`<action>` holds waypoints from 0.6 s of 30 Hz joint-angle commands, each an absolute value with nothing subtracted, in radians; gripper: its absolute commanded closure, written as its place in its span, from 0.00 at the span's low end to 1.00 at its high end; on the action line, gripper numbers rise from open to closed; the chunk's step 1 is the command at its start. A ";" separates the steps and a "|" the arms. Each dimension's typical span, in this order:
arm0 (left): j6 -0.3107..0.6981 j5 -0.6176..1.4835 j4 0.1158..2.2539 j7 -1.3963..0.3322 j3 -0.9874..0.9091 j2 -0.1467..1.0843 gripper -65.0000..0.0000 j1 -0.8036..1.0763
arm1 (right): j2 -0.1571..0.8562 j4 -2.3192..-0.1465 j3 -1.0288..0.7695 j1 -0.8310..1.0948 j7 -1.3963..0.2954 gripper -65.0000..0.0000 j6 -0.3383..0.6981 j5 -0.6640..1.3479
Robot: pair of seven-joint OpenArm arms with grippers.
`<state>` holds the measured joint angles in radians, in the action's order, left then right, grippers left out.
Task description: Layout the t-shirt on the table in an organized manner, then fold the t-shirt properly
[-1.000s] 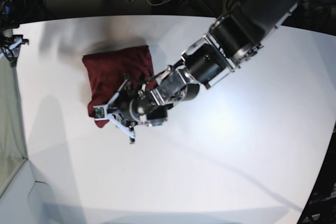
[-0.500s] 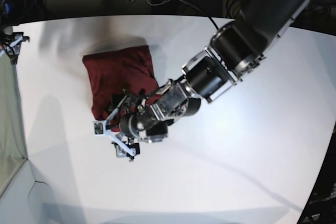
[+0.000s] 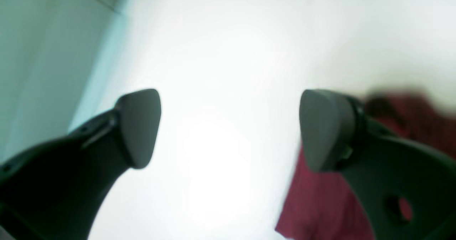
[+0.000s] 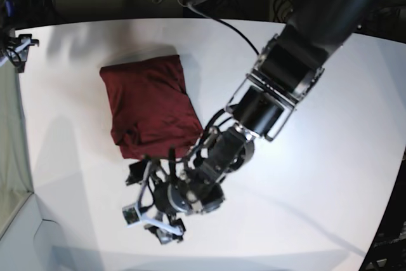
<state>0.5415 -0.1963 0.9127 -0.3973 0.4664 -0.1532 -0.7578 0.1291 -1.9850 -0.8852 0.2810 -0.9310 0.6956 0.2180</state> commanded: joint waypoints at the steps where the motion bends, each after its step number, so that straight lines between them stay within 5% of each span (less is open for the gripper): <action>1: 0.529 -0.194 0.986 -0.418 0.398 -0.151 0.09 -0.779 | 0.136 -2.012 -0.878 0.278 -0.908 0.31 0.698 0.226; 7: 0.539 -0.193 1.314 -0.638 0.104 0.002 0.17 -0.601 | 0.093 -2.017 -0.812 0.283 -0.908 0.31 0.698 0.222; 13: 0.539 -0.186 1.603 -0.746 -0.054 0.197 0.55 -0.344 | 0.012 -2.020 -0.665 0.298 -0.906 0.35 0.698 0.223; 18: 0.539 -0.193 1.842 -0.819 -0.186 0.252 0.82 -0.111 | -0.047 -2.023 -0.486 0.328 -0.906 0.48 0.698 0.226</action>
